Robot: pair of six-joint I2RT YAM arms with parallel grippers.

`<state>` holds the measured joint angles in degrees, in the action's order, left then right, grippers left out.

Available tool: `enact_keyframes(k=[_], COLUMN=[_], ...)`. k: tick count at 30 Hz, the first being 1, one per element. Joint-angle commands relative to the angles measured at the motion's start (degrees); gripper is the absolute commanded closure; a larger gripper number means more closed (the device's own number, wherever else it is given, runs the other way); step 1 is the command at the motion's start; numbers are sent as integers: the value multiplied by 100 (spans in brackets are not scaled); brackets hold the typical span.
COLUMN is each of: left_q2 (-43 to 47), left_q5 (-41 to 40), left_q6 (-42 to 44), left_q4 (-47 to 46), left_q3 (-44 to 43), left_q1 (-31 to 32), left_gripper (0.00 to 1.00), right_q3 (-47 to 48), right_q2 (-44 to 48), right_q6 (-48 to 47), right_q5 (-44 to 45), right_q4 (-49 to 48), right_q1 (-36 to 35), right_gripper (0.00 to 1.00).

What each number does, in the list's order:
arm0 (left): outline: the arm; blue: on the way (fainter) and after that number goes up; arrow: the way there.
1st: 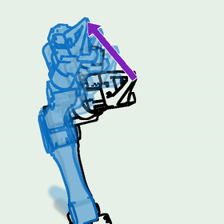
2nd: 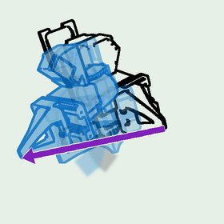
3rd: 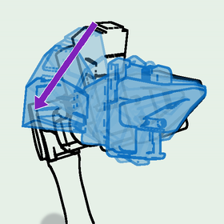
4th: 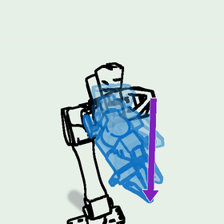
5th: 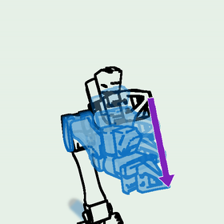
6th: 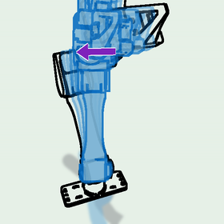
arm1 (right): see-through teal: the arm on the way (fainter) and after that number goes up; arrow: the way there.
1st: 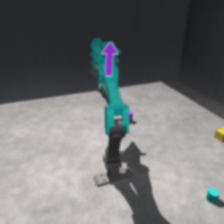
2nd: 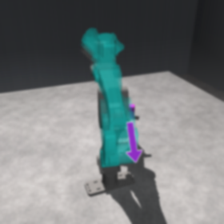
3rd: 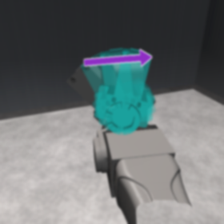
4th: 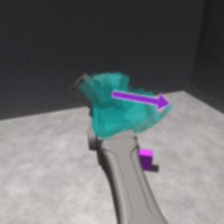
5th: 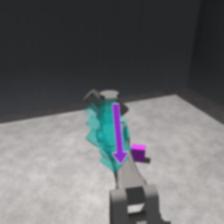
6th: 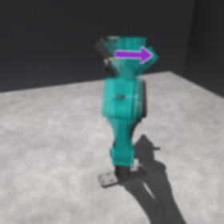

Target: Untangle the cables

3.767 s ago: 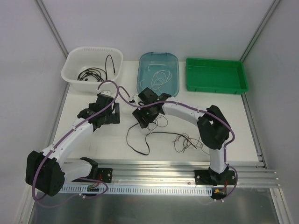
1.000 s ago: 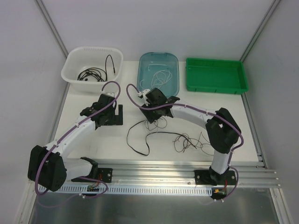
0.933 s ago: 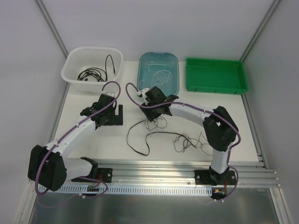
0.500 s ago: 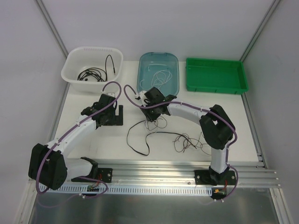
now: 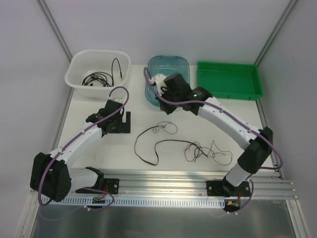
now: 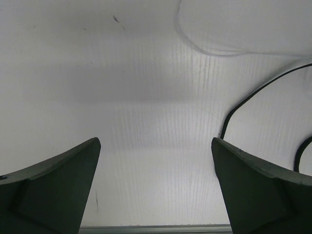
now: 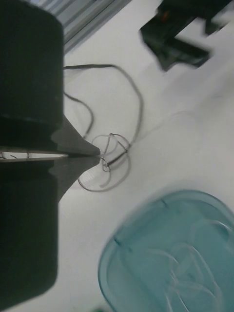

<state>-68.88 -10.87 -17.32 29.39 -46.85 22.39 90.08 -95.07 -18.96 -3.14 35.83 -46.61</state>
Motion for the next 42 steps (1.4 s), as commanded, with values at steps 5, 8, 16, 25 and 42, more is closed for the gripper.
enact_keyframes(k=[5, 8, 16, 25, 42], left_q2=[173, 147, 103, 112, -29], left_q5=[112, 112, 121, 138, 191], left_q6=[36, 36, 36, 36, 71], left_q4=[-21, -21, -21, -21, -21], left_q3=[-43, -43, -35, -43, -61], left_q1=[-68, -77, -68, -77, -68], left_gripper=[1, 1, 1, 1, 1], right_q3=[2802, 2612, 1408, 1407, 2663], right_q2=[1420, 2060, 2678, 2037, 113], right_q6=[-187, -178, -178, -292, -143], right_q5=[1200, 1333, 1738, 1711, 1825], right_q4=[953, -18, -1289, -1710, -3548], right_q1=[11, 3, 73, 468, 784], right_gripper=[99, 99, 99, 99, 99])
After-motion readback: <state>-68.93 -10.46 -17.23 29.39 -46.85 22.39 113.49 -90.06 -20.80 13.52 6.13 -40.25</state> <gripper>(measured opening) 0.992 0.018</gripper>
